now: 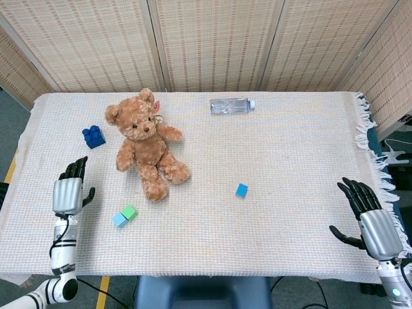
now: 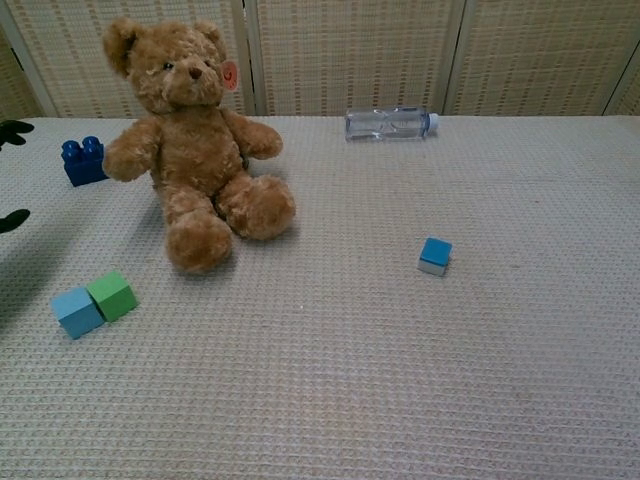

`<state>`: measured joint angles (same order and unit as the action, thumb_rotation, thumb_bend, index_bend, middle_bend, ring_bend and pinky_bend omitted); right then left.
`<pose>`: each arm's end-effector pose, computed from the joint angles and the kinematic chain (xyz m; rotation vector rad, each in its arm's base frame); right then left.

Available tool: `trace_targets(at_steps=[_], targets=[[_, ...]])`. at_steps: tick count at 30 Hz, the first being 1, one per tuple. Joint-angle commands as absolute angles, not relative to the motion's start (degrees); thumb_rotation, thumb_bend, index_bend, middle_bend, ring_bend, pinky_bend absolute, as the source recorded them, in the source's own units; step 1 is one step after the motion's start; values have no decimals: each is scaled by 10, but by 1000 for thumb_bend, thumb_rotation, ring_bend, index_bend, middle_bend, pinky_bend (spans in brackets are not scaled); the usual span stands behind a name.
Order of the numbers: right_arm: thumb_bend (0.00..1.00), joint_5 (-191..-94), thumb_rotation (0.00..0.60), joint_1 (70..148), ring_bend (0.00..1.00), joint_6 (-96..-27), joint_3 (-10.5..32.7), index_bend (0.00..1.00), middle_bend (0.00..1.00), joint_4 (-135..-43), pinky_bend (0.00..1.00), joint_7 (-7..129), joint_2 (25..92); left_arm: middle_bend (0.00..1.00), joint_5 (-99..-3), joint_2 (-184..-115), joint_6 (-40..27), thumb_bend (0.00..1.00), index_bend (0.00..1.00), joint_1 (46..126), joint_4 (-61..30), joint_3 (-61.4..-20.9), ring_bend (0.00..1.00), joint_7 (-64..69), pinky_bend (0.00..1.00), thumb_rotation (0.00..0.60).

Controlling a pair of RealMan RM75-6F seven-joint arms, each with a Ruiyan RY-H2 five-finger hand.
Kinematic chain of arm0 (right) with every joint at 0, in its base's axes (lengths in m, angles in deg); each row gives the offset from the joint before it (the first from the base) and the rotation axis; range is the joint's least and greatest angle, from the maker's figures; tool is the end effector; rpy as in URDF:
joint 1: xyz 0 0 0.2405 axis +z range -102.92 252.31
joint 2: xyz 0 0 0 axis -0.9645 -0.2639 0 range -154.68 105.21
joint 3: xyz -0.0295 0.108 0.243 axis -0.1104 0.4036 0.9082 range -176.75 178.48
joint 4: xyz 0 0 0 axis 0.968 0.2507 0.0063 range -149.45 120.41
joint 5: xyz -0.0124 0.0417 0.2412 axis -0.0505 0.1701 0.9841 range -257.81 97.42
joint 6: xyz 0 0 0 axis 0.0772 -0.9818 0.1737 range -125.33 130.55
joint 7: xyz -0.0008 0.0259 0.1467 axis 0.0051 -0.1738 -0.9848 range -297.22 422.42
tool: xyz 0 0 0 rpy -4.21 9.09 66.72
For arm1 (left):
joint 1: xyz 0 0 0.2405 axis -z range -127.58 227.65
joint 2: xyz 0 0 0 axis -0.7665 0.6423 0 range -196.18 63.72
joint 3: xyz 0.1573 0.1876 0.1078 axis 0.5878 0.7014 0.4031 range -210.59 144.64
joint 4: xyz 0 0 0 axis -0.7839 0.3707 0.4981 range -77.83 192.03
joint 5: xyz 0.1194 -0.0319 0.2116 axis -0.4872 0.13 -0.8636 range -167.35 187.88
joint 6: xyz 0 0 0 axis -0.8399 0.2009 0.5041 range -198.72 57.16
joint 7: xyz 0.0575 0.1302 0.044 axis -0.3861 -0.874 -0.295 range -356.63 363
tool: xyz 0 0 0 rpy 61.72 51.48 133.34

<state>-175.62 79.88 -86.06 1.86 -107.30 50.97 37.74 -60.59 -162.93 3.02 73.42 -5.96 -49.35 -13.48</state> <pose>-0.3122 -0.1815 0.1348 1.4580 -0.9627 1.1483 -0.3027 0.3440 0.0039 -1.3007 -0.7883 -0.8316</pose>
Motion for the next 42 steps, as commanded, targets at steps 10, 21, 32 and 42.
trace_targets(at_steps=[10,21,32,42], targets=[[98,-1761,600,802,0,-852,12,0,7,-1074,67,507,374,181,-516,-1686,-11,334,102,795,-2,-559,191,-176,370,600],[98,-1761,600,804,0,-850,10,0,7,-1074,68,508,375,255,-445,-1694,-41,337,178,826,-23,-589,243,-210,387,600],[98,-1759,600,806,0,-846,10,0,7,-1074,69,507,375,266,-395,-1696,-48,333,185,847,-48,-611,249,-218,395,600],[98,-1757,600,807,0,-846,10,0,7,-1074,70,506,376,272,-364,-1674,-52,330,197,851,-110,-623,255,-198,397,600]])
